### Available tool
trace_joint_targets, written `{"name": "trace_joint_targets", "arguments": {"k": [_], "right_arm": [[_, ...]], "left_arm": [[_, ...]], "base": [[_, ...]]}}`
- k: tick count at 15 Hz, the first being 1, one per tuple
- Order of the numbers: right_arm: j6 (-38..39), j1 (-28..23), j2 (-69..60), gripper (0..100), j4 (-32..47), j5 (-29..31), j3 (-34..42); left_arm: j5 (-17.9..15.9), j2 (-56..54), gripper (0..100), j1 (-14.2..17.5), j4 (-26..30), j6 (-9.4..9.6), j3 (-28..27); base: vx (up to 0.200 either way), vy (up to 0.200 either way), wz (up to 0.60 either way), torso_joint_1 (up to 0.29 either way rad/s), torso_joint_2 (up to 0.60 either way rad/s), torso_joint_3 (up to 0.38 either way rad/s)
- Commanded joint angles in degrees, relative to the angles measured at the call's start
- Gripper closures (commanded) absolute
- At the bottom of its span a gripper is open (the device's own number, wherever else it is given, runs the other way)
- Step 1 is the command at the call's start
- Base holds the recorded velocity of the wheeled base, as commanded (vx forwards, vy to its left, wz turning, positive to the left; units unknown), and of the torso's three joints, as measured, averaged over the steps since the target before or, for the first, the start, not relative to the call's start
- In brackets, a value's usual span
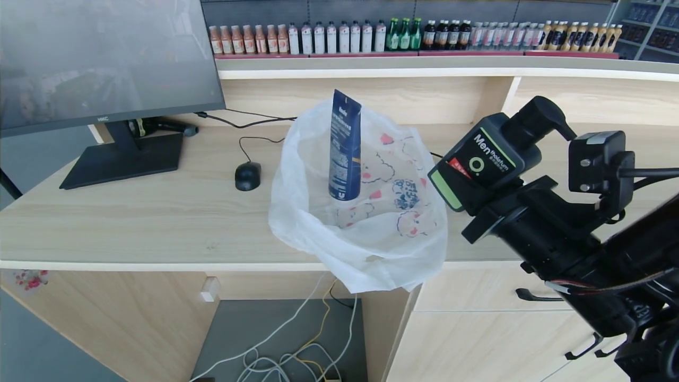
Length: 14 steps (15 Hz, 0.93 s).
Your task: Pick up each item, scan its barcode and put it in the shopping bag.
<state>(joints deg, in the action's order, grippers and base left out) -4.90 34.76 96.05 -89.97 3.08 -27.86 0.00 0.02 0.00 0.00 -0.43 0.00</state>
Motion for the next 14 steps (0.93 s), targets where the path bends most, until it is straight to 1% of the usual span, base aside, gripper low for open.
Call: {"name": "trace_joint_targets", "arguments": {"k": [1, 2, 9, 11, 12, 14], "right_arm": [[-0.1, 0.0, -0.3, 100, 0.0, 0.0, -0.2], [-0.1, 0.0, -0.4, 100, 0.0, 0.0, -0.2], [-1.0, 0.0, -1.0, 100, 0.0, 0.2, 0.7], [-1.0, 0.5, -0.4, 100, 0.0, 0.3, -0.8], [-1.0, 0.5, -0.4, 100, 1.4, 0.3, -1.6], [-1.0, 0.4, -1.2, 100, 8.1, 0.3, -4.7]], "left_arm": [[0.0, 0.0, 0, 0.0, 0.0, 0.08, 0.0], [0.0, 0.0, 0, 0.0, 0.0, 0.08, 0.0], [0.0, 0.0, 0, 0.0, 0.0, 0.25, 0.0], [0.0, 0.0, 0, 0.0, 0.0, 0.25, 0.0], [0.0, 0.0, 0, 0.0, 0.0, 0.25, 0.0], [0.0, 0.0, 0, -0.1, 0.0, 0.25, 0.0]], "base": [[0.0, 0.2, 0.0, -0.002, 0.0, 0.002], [0.0, 0.2, 0.0, 0.002, 0.0, 0.002], [0.0, 0.0, 0.0, 0.0, 0.0, 0.0], [0.0, 0.0, 0.0, 0.0, 0.0, 0.0], [0.0, 0.0, 0.0, 0.0, 0.0, 0.0], [0.0, 0.0, 0.0, 0.0, 0.0, 0.0]]}}
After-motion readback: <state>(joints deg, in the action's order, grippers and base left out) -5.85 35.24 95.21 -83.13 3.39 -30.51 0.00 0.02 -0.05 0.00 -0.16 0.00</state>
